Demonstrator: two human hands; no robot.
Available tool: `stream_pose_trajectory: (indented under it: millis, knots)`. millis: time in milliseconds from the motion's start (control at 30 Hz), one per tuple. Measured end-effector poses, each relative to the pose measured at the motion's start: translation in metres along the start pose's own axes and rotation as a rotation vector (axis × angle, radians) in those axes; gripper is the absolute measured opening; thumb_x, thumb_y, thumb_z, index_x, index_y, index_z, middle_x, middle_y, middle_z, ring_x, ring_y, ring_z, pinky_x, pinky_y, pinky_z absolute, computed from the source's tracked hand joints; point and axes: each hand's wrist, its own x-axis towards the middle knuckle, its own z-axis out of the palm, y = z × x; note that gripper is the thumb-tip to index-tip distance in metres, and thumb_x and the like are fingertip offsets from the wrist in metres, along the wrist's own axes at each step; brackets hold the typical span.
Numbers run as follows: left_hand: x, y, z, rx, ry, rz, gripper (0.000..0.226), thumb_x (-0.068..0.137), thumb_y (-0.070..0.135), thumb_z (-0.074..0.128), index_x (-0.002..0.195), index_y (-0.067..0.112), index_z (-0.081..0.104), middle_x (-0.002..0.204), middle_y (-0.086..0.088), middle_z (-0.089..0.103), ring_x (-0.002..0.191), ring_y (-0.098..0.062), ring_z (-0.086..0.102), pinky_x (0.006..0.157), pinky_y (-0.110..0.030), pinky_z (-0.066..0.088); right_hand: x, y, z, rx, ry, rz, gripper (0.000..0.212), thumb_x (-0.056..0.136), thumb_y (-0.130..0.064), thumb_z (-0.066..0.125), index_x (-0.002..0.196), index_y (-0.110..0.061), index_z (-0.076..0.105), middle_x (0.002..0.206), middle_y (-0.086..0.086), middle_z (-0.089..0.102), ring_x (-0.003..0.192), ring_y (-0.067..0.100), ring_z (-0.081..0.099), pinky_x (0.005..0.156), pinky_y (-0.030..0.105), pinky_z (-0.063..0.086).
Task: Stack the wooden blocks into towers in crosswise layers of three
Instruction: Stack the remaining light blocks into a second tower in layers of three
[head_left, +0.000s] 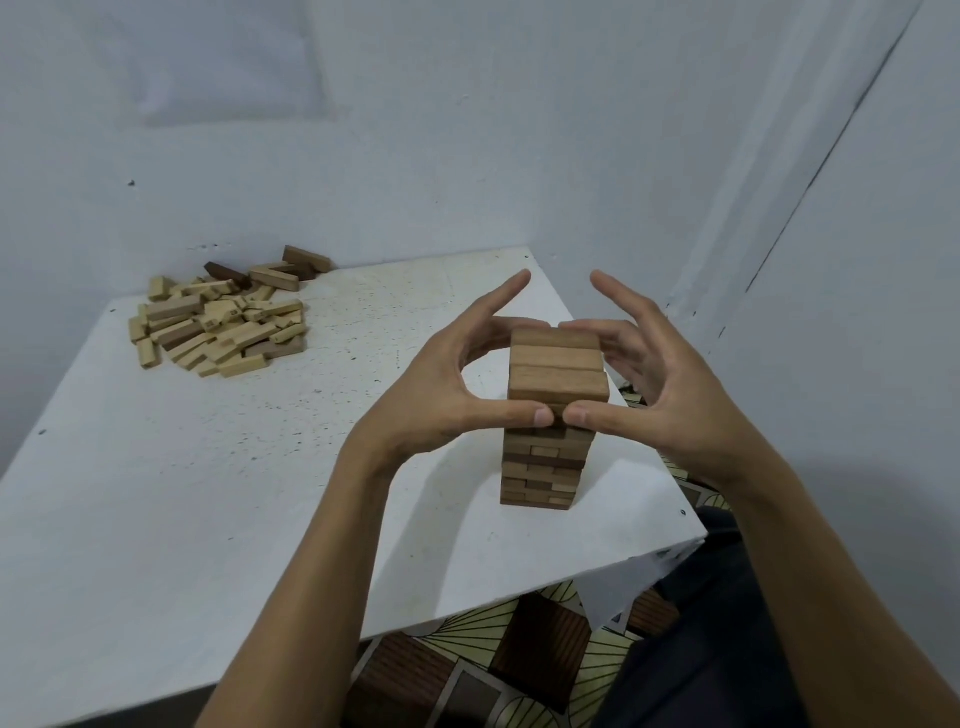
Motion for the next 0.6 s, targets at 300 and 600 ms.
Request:
stream_pose_trajectory:
  millis: [300, 600]
  knots:
    - [0.0012, -0.0017, 0.0014, 0.02, 0.002, 0.007, 0.101, 0.072, 0.024, 0.085, 0.154, 0.031, 0.028, 0.129, 0.007, 0.063, 0.127, -0.011, 0.054, 0.116, -0.039, 0.035, 0.0016, 0.0026, -0.0005, 0.014, 0.0, -0.024, 0.095, 0.071, -0.028, 0.083, 0.149, -0.039, 0.03, 0.127, -0.005, 0.063, 0.128, 0.013, 0.054, 0.115, 0.037, 0.038]
    - [-0.0043, 0.0009, 0.004, 0.005, 0.006, -0.014, 0.102, 0.071, 0.04, 0.083, 0.155, 0.037, 0.024, 0.14, 0.01, 0.054, 0.132, -0.004, 0.048, 0.118, -0.039, 0.032, -0.0042, 0.0006, 0.0063, 0.006, 0.046, 0.021, 0.101, 0.072, -0.047, 0.08, 0.153, -0.046, 0.019, 0.149, -0.013, 0.044, 0.138, 0.001, 0.041, 0.118, 0.035, 0.031]
